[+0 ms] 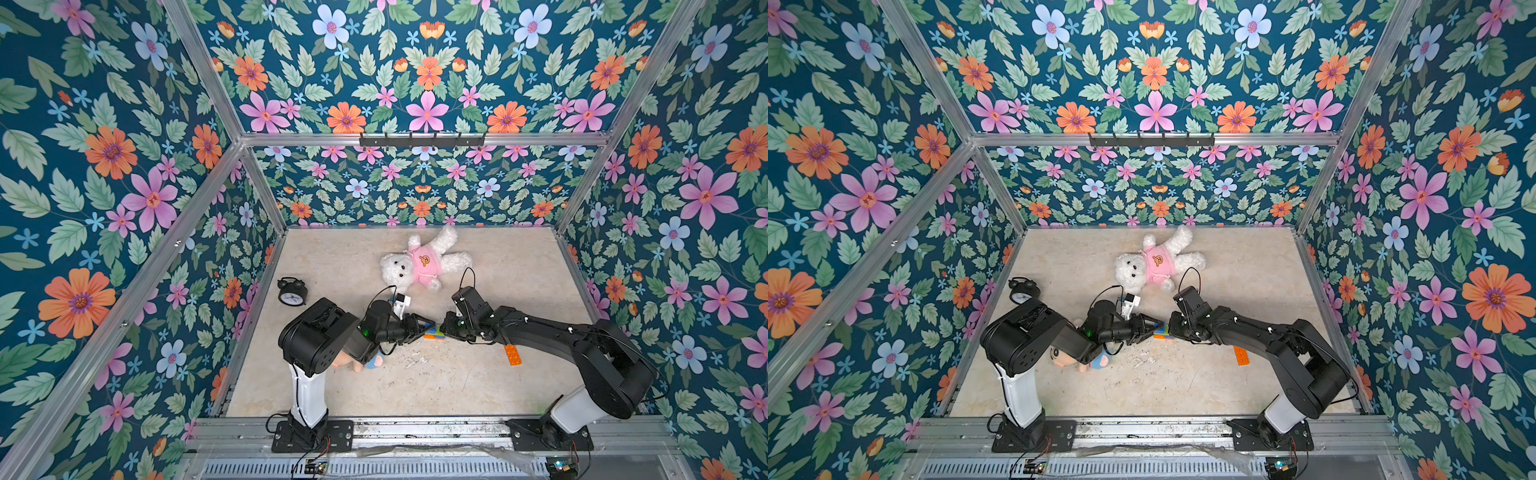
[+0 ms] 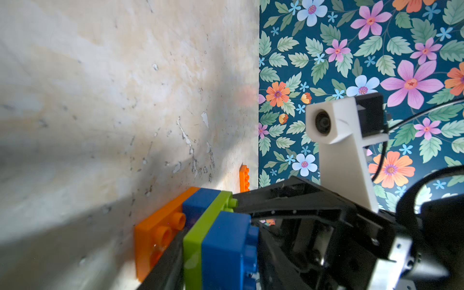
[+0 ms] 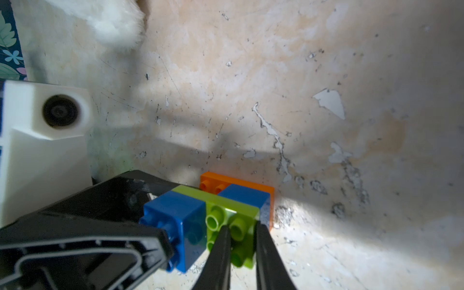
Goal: Assemble the number 5 with lego
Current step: Assemble the lego brick with the lego brick.
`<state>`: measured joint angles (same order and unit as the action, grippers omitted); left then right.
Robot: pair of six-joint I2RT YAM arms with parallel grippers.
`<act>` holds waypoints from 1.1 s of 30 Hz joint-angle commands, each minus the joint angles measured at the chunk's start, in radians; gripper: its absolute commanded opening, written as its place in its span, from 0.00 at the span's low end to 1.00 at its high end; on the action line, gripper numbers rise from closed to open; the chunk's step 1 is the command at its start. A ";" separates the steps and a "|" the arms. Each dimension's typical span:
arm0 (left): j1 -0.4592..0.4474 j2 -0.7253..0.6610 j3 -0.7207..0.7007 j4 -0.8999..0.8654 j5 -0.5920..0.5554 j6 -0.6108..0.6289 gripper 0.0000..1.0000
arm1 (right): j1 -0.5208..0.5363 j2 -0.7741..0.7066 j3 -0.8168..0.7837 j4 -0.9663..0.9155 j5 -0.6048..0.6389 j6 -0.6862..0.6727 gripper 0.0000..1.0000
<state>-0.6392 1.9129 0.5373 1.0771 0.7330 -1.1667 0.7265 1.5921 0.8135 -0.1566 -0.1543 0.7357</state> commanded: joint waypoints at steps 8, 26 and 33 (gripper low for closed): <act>-0.004 0.011 0.003 -0.119 -0.003 0.025 0.37 | 0.002 0.021 -0.009 -0.155 0.019 -0.007 0.20; -0.004 0.040 -0.007 -0.017 0.025 -0.016 0.16 | 0.004 0.019 -0.002 -0.143 0.013 -0.007 0.20; -0.003 0.041 -0.007 -0.023 0.020 -0.014 0.11 | 0.004 0.022 0.000 -0.141 0.009 -0.007 0.20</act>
<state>-0.6376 1.9442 0.5335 1.1614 0.7559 -1.2011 0.7254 1.5902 0.8257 -0.1692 -0.1516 0.7361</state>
